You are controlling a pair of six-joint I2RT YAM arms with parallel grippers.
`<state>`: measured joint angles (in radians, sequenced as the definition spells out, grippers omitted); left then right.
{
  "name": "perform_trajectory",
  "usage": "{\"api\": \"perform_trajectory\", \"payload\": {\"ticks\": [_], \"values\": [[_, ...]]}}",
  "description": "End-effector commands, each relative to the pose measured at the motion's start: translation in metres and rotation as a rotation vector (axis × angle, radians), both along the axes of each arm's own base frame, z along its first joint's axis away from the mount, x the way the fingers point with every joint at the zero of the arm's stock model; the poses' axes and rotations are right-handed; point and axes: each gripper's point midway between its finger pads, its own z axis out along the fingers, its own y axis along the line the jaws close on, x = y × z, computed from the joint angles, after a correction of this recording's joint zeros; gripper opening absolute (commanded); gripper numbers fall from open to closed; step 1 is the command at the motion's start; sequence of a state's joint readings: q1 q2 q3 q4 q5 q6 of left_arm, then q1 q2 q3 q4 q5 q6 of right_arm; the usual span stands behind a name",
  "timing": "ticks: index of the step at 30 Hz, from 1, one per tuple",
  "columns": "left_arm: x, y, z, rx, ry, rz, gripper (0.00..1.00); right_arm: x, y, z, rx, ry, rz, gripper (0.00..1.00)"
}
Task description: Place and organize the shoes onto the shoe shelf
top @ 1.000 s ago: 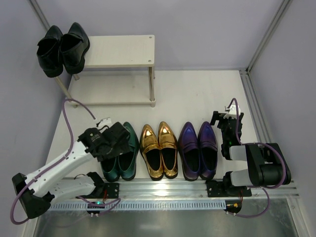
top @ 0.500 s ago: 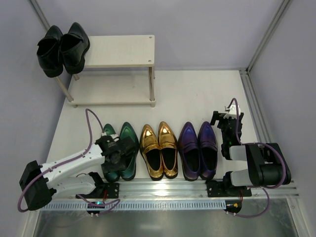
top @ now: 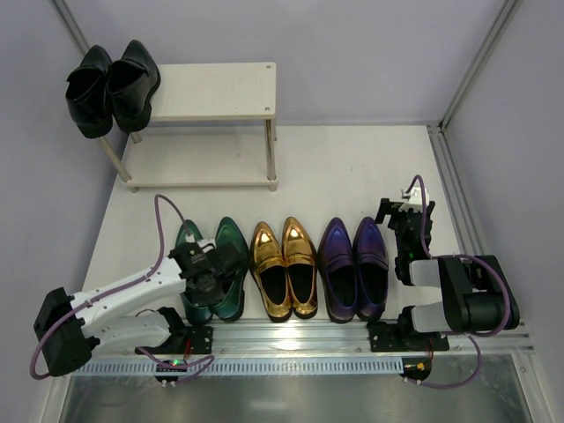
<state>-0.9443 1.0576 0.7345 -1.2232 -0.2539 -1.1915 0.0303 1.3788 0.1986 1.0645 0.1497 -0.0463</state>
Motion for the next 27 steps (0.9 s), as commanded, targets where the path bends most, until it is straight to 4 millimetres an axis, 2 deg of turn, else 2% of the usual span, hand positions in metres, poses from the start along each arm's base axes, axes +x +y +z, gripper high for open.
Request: {"api": "perform_trajectory", "payload": {"ticks": [1,3,4,6,7,15,19,20,23,25,26,27], "values": [[0.004,0.01,0.04,0.042,-0.047,-0.032,0.0,0.006,0.001,0.02,0.017,-0.074,0.005,0.97],[0.012,0.008,0.06,0.034,-0.09,-0.038,0.0,0.006,0.001,0.02,0.017,-0.073,0.003,0.97],[0.019,0.003,0.079,0.008,-0.131,-0.036,0.0,0.006,0.002,0.02,0.017,-0.074,0.006,0.97],[0.022,0.008,0.093,0.032,-0.149,-0.05,0.0,0.006,0.001,0.02,0.017,-0.074,0.005,0.97],[0.026,0.003,0.106,0.007,-0.174,-0.054,0.0,0.006,0.001,0.02,0.017,-0.073,0.005,0.97],[0.027,-0.011,0.158,-0.021,-0.231,-0.143,0.0,0.005,0.001,0.019,0.017,-0.071,0.005,0.97],[0.031,-0.035,0.194,-0.119,-0.283,-0.222,0.0,0.005,0.001,0.019,0.017,-0.071,0.005,0.97],[0.034,-0.044,0.213,-0.17,-0.32,-0.24,0.0,0.006,0.001,0.02,0.017,-0.074,0.005,0.97],[0.044,-0.064,0.228,-0.142,-0.349,-0.361,0.0,0.006,0.001,0.02,0.017,-0.073,0.005,0.97],[0.054,-0.074,0.248,-0.149,-0.402,-0.409,0.0,0.006,0.001,0.02,0.015,-0.073,0.006,0.97],[0.061,-0.084,0.247,-0.106,-0.397,-0.462,0.0,0.005,0.001,0.019,0.017,-0.07,0.005,0.97],[0.067,-0.091,0.266,-0.142,-0.445,-0.476,0.0,0.006,0.001,0.02,0.017,-0.073,0.005,0.97]]}}
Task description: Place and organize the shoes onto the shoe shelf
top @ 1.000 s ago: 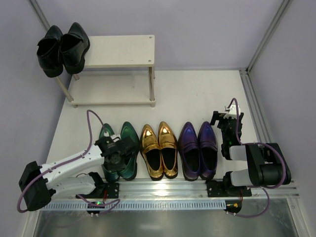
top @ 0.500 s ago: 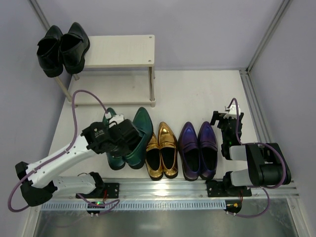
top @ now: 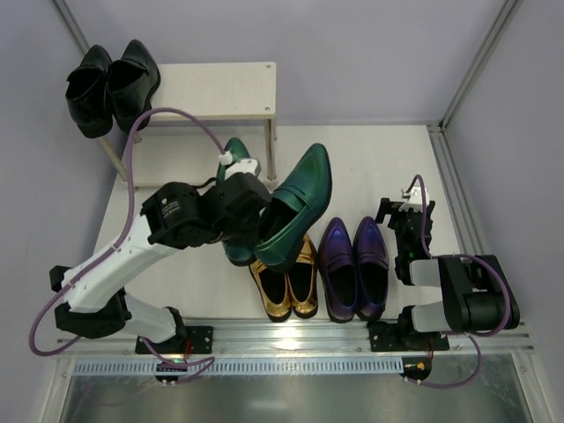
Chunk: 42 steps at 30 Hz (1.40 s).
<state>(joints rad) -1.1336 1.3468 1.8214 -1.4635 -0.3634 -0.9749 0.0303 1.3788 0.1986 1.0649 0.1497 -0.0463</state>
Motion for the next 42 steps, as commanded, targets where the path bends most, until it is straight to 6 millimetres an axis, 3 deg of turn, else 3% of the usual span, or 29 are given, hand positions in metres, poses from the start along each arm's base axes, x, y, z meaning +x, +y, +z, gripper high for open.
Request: {"api": "perform_trajectory", "payload": {"ticks": [1,2,3,6,7,9,12,15,16,18,19,21,23,25,27,35,42], "values": [[0.015,0.033,0.028,0.206,-0.136,-0.075,0.0,0.005,0.001,0.02,0.015,-0.072,0.005,0.97],[0.023,0.027,0.029,0.245,-0.159,-0.101,0.0,0.005,0.001,0.02,0.017,-0.073,0.003,0.97],[0.029,0.022,0.049,0.208,-0.209,-0.101,0.0,0.006,0.002,0.02,0.017,-0.072,0.006,0.97],[0.05,0.022,0.072,0.244,-0.315,-0.094,0.0,0.006,0.001,0.02,0.017,-0.073,0.003,0.97],[0.056,0.026,0.092,0.201,-0.365,-0.062,0.0,0.005,0.001,0.019,0.017,-0.069,0.005,0.97],[0.075,0.044,0.111,0.227,-0.444,0.019,0.0,0.005,0.001,0.019,0.017,-0.071,0.005,0.97],[0.09,0.055,0.146,0.194,-0.585,0.087,0.0,0.006,0.002,0.02,0.017,-0.072,0.006,0.97],[0.102,0.066,0.167,0.226,-0.69,0.154,0.0,0.006,0.002,0.02,0.017,-0.072,0.006,0.97],[0.107,0.069,0.185,0.229,-0.758,0.174,0.0,0.006,0.002,0.02,0.017,-0.074,0.006,0.97],[0.116,0.068,0.19,0.287,-0.807,0.174,0.0,0.006,0.001,0.02,0.017,-0.074,0.003,0.97],[0.124,0.071,0.205,0.292,-0.858,0.209,0.0,0.005,0.001,0.019,0.017,-0.071,0.005,0.97],[0.132,0.072,0.216,0.307,-0.895,0.228,0.0,0.006,0.001,0.02,0.017,-0.073,0.005,0.97],[0.148,0.084,0.229,0.329,-0.933,0.282,0.0,0.005,0.001,0.019,0.017,-0.071,0.005,0.97],[0.163,0.089,0.234,0.308,-0.948,0.288,0.0,0.006,0.001,0.02,0.017,-0.072,0.005,0.97],[0.183,0.109,0.234,0.29,-0.94,0.357,0.0,0.006,0.001,0.02,0.015,-0.074,0.006,0.97],[0.249,0.133,0.224,0.199,-0.915,0.42,0.0,0.005,0.001,0.02,0.017,-0.073,0.005,0.97],[0.269,0.119,0.228,0.107,-0.933,0.395,0.0,0.005,0.001,0.019,0.017,-0.071,0.005,0.97]]}}
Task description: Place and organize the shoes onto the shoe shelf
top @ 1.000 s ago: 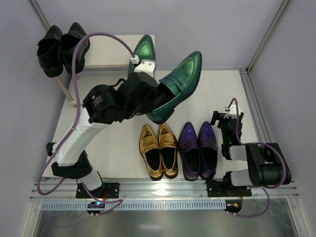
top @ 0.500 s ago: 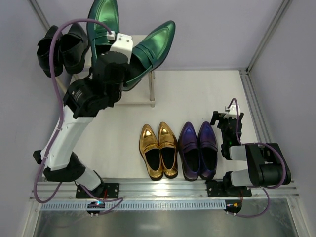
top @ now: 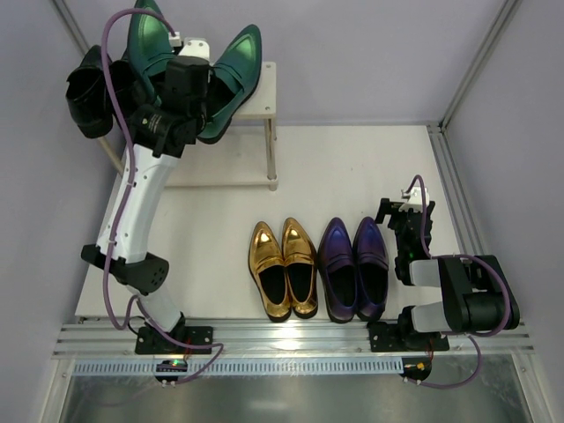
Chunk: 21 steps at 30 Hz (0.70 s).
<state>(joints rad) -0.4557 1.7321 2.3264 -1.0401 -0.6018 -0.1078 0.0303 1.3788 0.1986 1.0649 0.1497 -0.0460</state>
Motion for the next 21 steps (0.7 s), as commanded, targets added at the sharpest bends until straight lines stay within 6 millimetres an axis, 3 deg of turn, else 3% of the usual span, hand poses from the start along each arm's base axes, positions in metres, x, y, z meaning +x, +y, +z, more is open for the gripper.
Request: {"api": "perform_trajectory", "payload": {"ticks": [1,12,16,21], "values": [[-0.005,-0.015,0.118,-0.252,-0.399,-0.073,0.0,0.006,0.002,0.02,0.017,-0.074,0.006,0.97],[-0.019,-0.002,0.159,-0.312,-0.548,-0.052,0.0,0.006,0.001,0.02,0.016,-0.074,0.005,0.97],[-0.01,-0.004,0.163,-0.322,-0.574,-0.06,0.0,0.005,0.001,0.019,0.016,-0.069,0.005,0.97],[0.014,-0.007,0.152,-0.358,-0.55,-0.094,0.0,0.006,0.001,0.02,0.016,-0.072,0.005,0.97]]}}
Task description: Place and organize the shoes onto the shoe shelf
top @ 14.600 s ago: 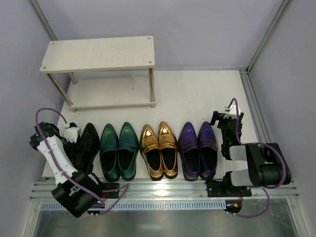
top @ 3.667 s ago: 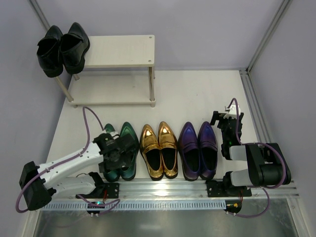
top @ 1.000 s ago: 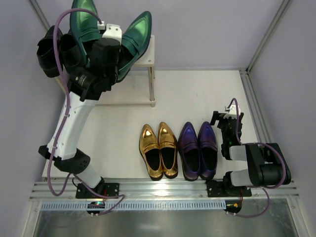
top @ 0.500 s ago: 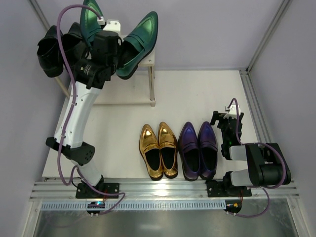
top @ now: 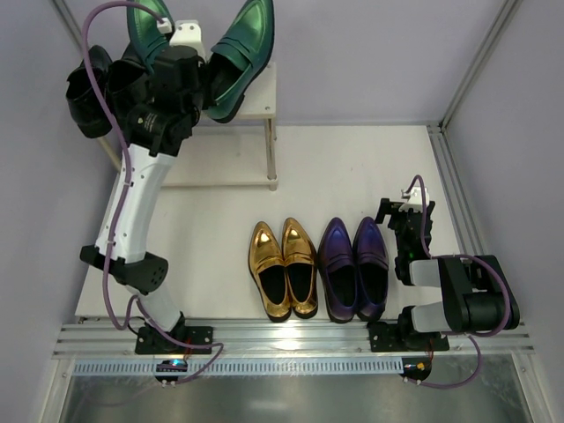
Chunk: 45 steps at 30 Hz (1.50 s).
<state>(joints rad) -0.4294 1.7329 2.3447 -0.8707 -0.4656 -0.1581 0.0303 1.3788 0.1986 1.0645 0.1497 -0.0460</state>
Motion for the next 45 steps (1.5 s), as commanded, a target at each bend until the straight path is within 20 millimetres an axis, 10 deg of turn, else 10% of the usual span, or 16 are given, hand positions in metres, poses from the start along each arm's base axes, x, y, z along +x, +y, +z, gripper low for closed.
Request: {"api": "perform_trajectory", "payload": {"ticks": [1,10,31,45], "values": [[-0.002,0.015,0.113,-0.219,-0.38,-0.001,0.0,0.005,0.001,0.019,0.015,-0.071,0.005,0.97],[0.03,-0.002,0.088,-0.292,-0.31,-0.158,0.0,0.005,0.002,0.02,0.015,-0.073,0.006,0.97],[0.02,-0.022,0.075,-0.374,-0.22,-0.242,0.0,0.006,0.001,0.02,0.015,-0.073,0.005,0.97],[0.035,-0.026,0.028,-0.361,-0.102,-0.214,0.31,0.005,0.001,0.019,0.016,-0.071,0.005,0.97]]}}
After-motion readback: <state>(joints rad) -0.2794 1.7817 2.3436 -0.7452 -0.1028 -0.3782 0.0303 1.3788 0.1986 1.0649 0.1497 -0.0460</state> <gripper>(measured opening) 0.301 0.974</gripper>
